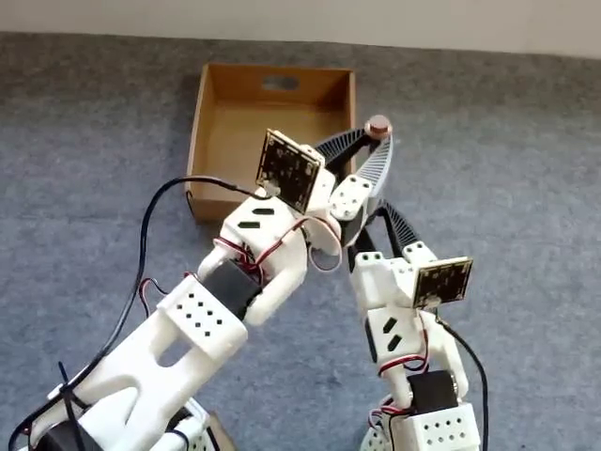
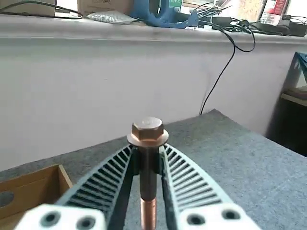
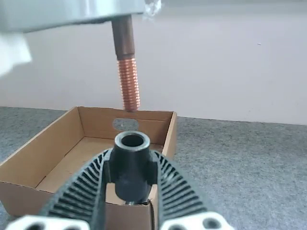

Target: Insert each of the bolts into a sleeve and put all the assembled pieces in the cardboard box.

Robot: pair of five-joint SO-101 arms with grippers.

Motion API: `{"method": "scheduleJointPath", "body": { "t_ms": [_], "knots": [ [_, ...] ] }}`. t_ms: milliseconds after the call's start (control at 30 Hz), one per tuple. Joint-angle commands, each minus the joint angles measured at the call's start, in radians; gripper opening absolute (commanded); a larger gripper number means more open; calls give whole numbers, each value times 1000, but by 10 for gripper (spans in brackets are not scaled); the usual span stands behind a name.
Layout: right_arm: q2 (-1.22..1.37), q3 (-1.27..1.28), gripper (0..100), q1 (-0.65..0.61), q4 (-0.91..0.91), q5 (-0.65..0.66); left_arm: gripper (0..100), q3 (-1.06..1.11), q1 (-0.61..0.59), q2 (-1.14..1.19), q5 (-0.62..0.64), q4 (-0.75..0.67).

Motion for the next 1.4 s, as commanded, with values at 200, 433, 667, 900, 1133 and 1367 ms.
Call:
{"method": "scheduleJointPath", "body": {
  "t_ms": [200,433,667,900,1133,1367],
  "knots": [
    [-5,38,9,-8,-21,-2,8,-28,16,-2,8,-23],
    [-5,38,9,-8,-21,-2,8,-38,16,59,8,-28],
    [-5,38,9,-8,-21,-2,8,-39,18,96,8,-29],
    [-5,38,9,-8,-21,-2,8,-67,67,71,9,-21],
    [-5,38,9,-8,-21,-2,8,-70,93,-33,9,66],
    [-5,38,9,-8,-21,-2,8,-74,41,-53,9,68]
  ]
}}
